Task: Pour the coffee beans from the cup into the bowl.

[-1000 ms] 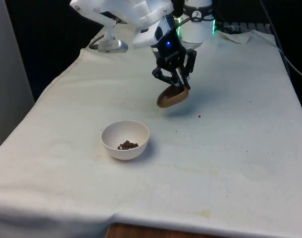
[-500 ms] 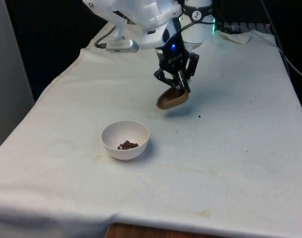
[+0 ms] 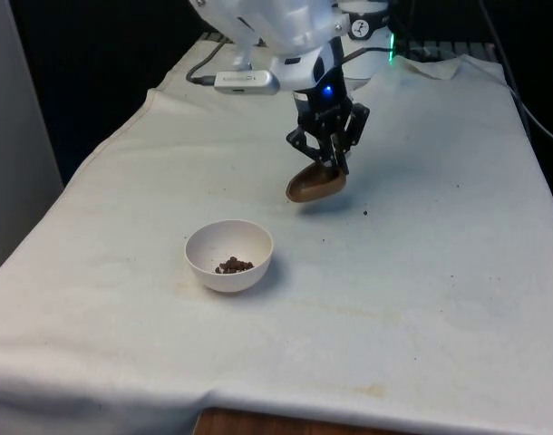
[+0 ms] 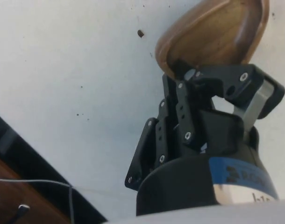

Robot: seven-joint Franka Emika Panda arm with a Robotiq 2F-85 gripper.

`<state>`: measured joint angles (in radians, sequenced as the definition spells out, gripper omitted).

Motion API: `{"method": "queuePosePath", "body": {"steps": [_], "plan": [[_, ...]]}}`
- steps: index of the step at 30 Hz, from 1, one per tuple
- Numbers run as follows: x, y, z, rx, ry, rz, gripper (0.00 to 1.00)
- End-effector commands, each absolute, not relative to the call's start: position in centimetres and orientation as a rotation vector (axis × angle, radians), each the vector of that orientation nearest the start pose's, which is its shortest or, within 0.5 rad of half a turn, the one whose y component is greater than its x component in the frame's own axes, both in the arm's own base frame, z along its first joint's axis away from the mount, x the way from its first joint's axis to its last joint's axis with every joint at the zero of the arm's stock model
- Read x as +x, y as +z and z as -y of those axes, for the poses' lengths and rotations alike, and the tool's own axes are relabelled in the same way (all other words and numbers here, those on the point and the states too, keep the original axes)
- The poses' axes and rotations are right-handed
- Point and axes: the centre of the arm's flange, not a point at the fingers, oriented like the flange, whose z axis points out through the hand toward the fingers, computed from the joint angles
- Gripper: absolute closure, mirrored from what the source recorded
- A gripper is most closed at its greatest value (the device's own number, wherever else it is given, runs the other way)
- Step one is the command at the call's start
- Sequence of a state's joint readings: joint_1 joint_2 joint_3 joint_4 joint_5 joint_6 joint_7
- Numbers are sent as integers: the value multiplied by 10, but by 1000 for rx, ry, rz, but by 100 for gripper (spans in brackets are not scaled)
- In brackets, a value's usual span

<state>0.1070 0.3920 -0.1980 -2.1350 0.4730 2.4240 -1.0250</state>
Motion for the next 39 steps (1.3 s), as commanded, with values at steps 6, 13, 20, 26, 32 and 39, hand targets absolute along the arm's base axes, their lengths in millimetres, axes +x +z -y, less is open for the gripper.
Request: {"method": "queuePosePath", "body": {"steps": [6,13,20,26,32,39], "plan": [[559,213,43,-2823,-66,850,100],[556,210,35,-2878,-64,880,100],[554,206,27,-2915,-59,912,100],[553,205,22,-2939,-57,930,100],[552,202,15,-2949,-44,952,100],[550,200,5,-3011,-53,986,100]]}}
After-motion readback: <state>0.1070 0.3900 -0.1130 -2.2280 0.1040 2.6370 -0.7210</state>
